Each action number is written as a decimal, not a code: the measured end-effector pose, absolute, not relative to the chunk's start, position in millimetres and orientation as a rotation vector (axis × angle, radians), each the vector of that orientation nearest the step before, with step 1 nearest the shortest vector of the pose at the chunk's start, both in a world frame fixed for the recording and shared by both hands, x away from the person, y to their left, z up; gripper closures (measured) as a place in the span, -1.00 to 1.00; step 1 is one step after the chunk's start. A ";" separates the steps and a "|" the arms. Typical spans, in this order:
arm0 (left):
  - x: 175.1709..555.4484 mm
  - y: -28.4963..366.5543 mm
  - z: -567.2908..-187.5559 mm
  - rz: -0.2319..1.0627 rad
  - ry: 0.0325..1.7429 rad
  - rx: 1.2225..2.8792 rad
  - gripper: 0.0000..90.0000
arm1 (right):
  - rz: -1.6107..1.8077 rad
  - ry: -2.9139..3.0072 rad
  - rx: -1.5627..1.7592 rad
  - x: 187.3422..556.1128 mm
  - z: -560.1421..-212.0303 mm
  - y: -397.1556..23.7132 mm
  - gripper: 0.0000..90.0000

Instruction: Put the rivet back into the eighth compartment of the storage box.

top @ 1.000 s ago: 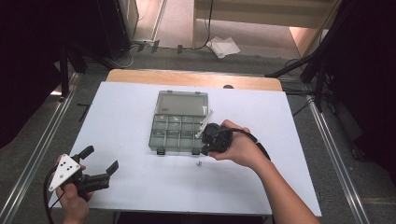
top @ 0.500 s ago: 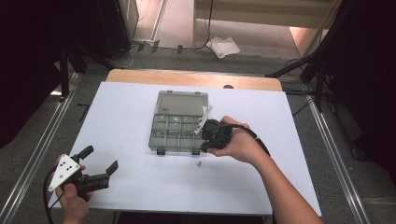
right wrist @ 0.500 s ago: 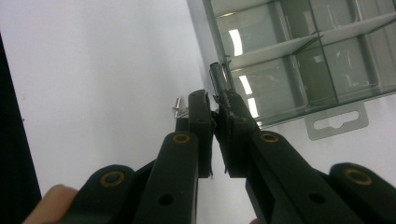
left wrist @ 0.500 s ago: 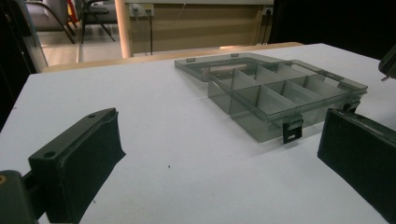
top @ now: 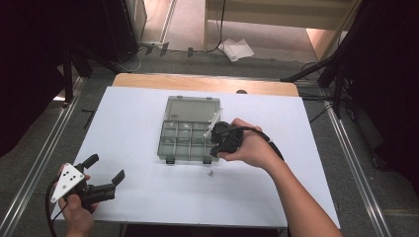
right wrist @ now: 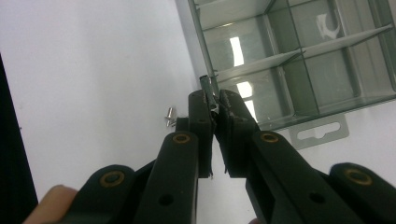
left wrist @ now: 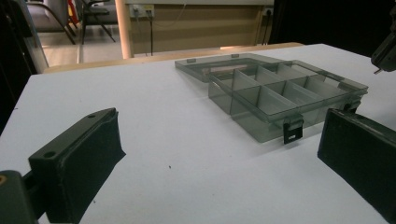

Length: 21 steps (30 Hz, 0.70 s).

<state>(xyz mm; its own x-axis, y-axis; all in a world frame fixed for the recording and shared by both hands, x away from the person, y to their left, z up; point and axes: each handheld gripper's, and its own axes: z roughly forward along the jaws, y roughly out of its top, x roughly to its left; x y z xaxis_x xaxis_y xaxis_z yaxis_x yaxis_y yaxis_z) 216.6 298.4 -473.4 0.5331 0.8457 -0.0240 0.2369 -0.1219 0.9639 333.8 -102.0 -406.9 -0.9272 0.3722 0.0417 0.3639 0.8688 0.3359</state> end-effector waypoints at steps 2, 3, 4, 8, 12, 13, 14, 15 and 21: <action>216.6 298.4 -473.3 0.677 0.929 1.651 -1.00 | 0.535 3.016 0.591 335.8 -406.5 -102.6 0.90; 216.6 298.3 -473.2 0.678 0.929 1.650 -1.00 | 0.534 3.015 0.600 336.4 -406.4 -102.5 0.90; 216.6 298.4 -473.2 0.678 0.928 1.650 -1.00 | 0.539 3.015 0.593 337.6 -406.3 -102.8 0.90; 216.6 298.5 -473.3 0.678 0.930 1.651 -1.00 | 0.531 3.016 0.604 340.3 -404.4 -103.7 0.90; 216.6 298.5 -473.2 0.678 0.929 1.651 -1.00 | 0.531 3.014 0.610 343.4 -402.9 -103.9 0.90; 216.6 298.5 -473.3 0.678 0.930 1.650 -1.00 | 0.530 3.012 0.605 344.5 -402.5 -104.1 0.90; 216.6 298.4 -473.3 0.678 0.930 1.648 -1.00 | 0.529 3.012 0.616 344.9 -402.4 -103.8 0.90; 216.6 298.5 -473.2 0.678 0.930 1.648 -1.00 | 0.526 3.010 0.610 346.1 -402.3 -103.9 0.90; 216.4 298.6 -473.0 0.679 0.931 1.646 -1.00 | 0.515 3.016 0.618 351.1 -403.7 -102.1 0.90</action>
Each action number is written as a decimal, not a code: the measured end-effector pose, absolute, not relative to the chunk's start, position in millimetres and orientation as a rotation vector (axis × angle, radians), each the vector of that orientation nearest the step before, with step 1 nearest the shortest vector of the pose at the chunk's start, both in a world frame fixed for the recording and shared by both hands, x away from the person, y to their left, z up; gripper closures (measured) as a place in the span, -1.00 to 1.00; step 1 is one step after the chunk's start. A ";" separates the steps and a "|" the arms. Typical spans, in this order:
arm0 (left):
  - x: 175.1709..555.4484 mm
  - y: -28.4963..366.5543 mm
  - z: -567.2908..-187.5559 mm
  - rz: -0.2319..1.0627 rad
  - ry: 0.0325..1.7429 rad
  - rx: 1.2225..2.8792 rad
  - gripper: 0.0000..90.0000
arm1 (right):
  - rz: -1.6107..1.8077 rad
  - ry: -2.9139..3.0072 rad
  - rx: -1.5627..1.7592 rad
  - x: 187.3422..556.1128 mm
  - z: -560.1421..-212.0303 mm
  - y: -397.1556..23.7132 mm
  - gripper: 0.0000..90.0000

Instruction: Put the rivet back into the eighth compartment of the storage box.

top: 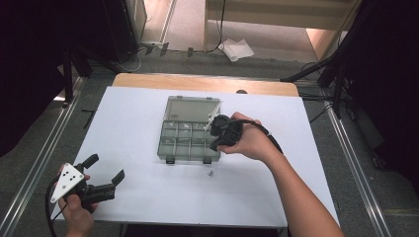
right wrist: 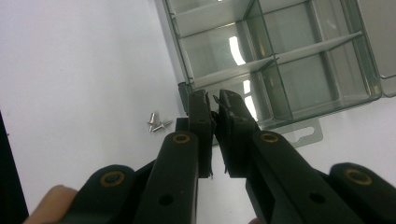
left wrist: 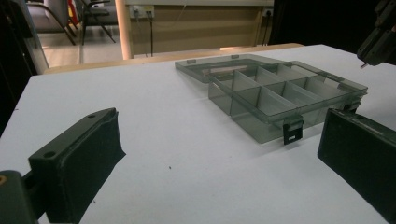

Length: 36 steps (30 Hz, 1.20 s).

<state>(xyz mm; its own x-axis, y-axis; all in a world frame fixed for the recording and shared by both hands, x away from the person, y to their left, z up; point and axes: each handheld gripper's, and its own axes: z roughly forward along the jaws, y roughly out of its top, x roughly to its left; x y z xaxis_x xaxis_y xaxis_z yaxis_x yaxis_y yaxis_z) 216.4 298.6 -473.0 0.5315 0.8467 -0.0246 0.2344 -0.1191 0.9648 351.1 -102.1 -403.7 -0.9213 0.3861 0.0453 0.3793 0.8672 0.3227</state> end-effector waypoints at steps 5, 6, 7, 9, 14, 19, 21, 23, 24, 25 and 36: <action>216.2 299.2 -472.7 0.680 0.934 1.648 -1.00 | 0.510 3.013 0.611 356.0 -405.8 -99.9 0.90; 216.2 299.2 -472.6 0.681 0.933 1.648 -1.00 | 0.507 3.015 0.622 356.4 -406.2 -99.3 0.90; 216.3 299.1 -472.8 0.680 0.932 1.645 -1.00 | 0.505 3.012 0.609 357.8 -407.0 -99.1 0.90; 216.2 298.8 -472.6 0.678 0.935 1.645 -1.00 | 0.500 3.011 0.615 359.7 -408.3 -98.4 0.90; 216.2 297.4 -472.6 0.676 0.923 1.647 -1.00 | 0.480 3.013 0.623 363.8 -413.5 -95.9 0.90; 216.1 298.6 -472.2 0.677 0.925 1.651 -1.00 | 0.452 3.013 0.625 367.2 -419.3 -93.5 0.90; 216.3 298.7 -472.3 0.676 0.923 1.646 -1.00 | 0.447 3.013 0.613 368.3 -421.3 -92.6 0.90; 216.1 298.2 -472.1 0.678 0.926 1.647 -1.00 | 0.423 3.011 0.627 367.8 -422.9 -91.2 0.90; 216.2 297.8 -472.3 0.678 0.923 1.644 -1.00 | 0.427 3.012 0.618 368.4 -424.1 -90.7 0.90; 216.1 297.2 -472.3 0.677 0.924 1.643 -1.00 | 0.428 3.013 0.618 368.7 -424.9 -90.5 0.90; 216.1 296.6 -472.4 0.674 0.924 1.640 -1.00 | 0.474 3.005 0.620 365.2 -429.3 -93.7 0.64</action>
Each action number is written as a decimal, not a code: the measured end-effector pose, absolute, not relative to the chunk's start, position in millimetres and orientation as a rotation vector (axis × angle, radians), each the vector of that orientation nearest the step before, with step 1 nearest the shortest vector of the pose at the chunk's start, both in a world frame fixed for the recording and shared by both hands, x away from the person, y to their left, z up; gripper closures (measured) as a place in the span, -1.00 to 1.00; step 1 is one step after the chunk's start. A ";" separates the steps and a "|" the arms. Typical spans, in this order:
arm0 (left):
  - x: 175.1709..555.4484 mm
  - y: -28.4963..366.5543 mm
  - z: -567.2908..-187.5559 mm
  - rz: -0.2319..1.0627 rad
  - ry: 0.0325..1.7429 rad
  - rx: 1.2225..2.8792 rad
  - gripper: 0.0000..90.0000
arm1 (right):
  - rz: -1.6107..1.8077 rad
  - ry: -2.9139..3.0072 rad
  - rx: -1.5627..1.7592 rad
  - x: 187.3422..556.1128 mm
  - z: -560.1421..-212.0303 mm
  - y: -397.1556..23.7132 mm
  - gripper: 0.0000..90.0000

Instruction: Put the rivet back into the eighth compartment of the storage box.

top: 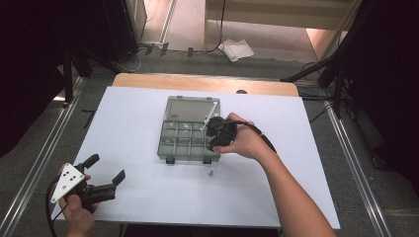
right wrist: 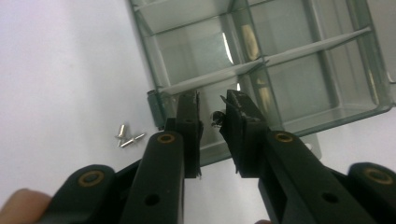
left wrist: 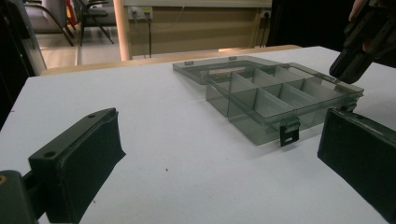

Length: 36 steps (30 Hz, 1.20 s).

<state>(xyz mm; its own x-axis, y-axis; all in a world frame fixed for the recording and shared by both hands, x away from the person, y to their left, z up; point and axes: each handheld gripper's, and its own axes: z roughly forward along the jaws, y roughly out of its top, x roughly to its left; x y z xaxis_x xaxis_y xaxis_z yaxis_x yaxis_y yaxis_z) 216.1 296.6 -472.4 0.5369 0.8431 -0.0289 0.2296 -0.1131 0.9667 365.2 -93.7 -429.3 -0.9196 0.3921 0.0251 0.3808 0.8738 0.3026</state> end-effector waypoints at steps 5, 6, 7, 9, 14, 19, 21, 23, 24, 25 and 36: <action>216.5 295.9 -472.8 0.672 0.919 1.647 -1.00 | 0.495 3.005 0.610 360.0 -427.1 -95.5 0.34; 216.5 295.7 -472.8 0.673 0.919 1.648 -1.00 | 0.494 3.001 0.610 359.3 -426.3 -95.9 0.30; 216.5 295.5 -472.8 0.673 0.917 1.649 -1.00 | 0.502 2.994 0.604 359.5 -425.8 -96.2 0.27; 216.1 295.2 -472.5 0.674 0.920 1.653 -1.00 | 0.515 2.989 0.599 359.5 -424.8 -97.0 0.24; 216.4 295.6 -472.9 0.672 0.919 1.648 -1.00 | 0.526 2.990 0.600 358.6 -423.9 -98.2 0.19; 216.5 295.8 -473.0 0.672 0.918 1.648 -1.00 | 0.537 2.991 0.591 356.6 -422.7 -98.3 0.15; 216.3 295.9 -472.8 0.673 0.918 1.649 -1.00 | 0.546 2.991 0.577 355.3 -421.7 -98.3 0.14; 216.4 295.9 -472.9 0.672 0.919 1.646 -1.00 | 0.547 2.990 0.561 353.0 -420.5 -98.0 0.13; 216.5 295.9 -473.0 0.672 0.920 1.646 -1.00 | 0.544 2.991 0.565 351.4 -420.0 -97.6 0.12; 216.7 295.9 -473.1 0.672 0.919 1.648 -1.00 | 0.547 2.988 0.546 350.9 -419.7 -97.7 0.12; 216.2 294.5 -473.1 0.672 0.921 1.654 -1.00 | 0.567 2.983 0.538 333.4 -416.1 -100.6 0.00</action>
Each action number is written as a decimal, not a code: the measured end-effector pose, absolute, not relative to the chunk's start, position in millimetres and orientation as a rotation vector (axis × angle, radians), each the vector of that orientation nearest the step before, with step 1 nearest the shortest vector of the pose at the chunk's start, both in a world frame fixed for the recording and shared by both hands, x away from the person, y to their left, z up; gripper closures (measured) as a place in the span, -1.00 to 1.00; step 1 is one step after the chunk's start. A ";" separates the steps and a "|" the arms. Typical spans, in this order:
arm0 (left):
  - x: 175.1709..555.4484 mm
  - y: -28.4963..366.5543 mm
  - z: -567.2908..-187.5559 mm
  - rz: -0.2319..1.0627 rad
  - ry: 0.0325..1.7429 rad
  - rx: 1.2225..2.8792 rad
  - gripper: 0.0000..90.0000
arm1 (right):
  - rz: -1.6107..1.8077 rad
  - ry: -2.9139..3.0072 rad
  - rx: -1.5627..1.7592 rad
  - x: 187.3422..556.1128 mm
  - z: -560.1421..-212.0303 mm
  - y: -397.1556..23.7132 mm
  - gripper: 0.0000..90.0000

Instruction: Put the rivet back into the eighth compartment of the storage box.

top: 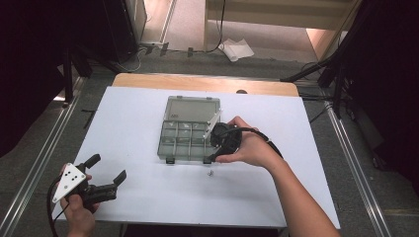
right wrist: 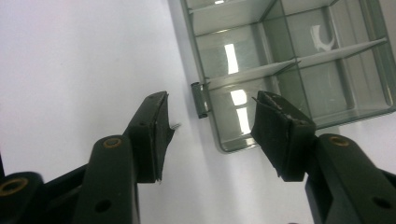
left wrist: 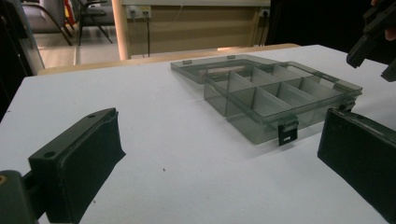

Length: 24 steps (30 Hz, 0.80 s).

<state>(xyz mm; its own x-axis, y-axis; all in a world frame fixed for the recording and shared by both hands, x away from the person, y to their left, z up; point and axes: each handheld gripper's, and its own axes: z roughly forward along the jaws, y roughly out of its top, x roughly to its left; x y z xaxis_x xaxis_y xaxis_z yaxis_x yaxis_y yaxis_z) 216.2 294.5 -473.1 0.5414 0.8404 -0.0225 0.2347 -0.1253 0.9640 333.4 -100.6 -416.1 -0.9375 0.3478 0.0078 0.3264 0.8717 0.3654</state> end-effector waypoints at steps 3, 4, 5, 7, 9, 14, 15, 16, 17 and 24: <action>216.3 293.9 -473.2 0.670 0.918 1.651 -1.00 | 0.562 2.990 0.549 328.0 -416.6 -101.1 -0.10; 216.3 293.6 -473.3 0.669 0.919 1.649 -1.00 | 0.559 2.992 0.530 327.1 -417.1 -101.8 -0.13; 216.3 293.5 -473.2 0.670 0.917 1.651 -1.00 | 0.558 2.999 0.534 325.1 -417.6 -101.6 -0.18; 216.4 293.3 -473.4 0.670 0.916 1.651 -1.00 | 0.549 3.007 0.527 321.9 -418.7 -101.9 -0.26; 216.4 293.1 -473.5 0.669 0.916 1.651 -1.00 | 0.546 3.005 0.525 319.1 -419.8 -102.0 -0.34; 216.5 292.9 -473.6 0.670 0.915 1.655 -1.00 | 0.544 3.017 0.533 314.4 -423.4 -104.1 -0.42; 216.5 292.9 -473.6 0.670 0.915 1.654 -1.00 | 0.538 3.018 0.542 312.6 -424.6 -104.3 -0.47; 216.5 293.0 -473.6 0.668 0.915 1.653 -1.00 | 0.539 3.014 0.543 311.6 -425.7 -104.5 -0.50; 216.5 293.1 -473.6 0.669 0.916 1.653 -1.00 | 0.542 3.013 0.532 310.9 -426.8 -105.1 -0.51; 216.7 292.9 -473.8 0.669 0.913 1.656 -1.00 | 0.516 3.029 0.528 301.7 -431.8 -103.9 -0.69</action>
<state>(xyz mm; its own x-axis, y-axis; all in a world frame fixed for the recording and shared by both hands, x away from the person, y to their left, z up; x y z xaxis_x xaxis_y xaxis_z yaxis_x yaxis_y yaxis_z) 216.7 292.9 -473.8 0.5470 0.8369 -0.0212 0.2320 -0.1272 0.9644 301.7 -103.9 -431.8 -0.9424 0.3329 0.0329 0.3250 0.8880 0.3253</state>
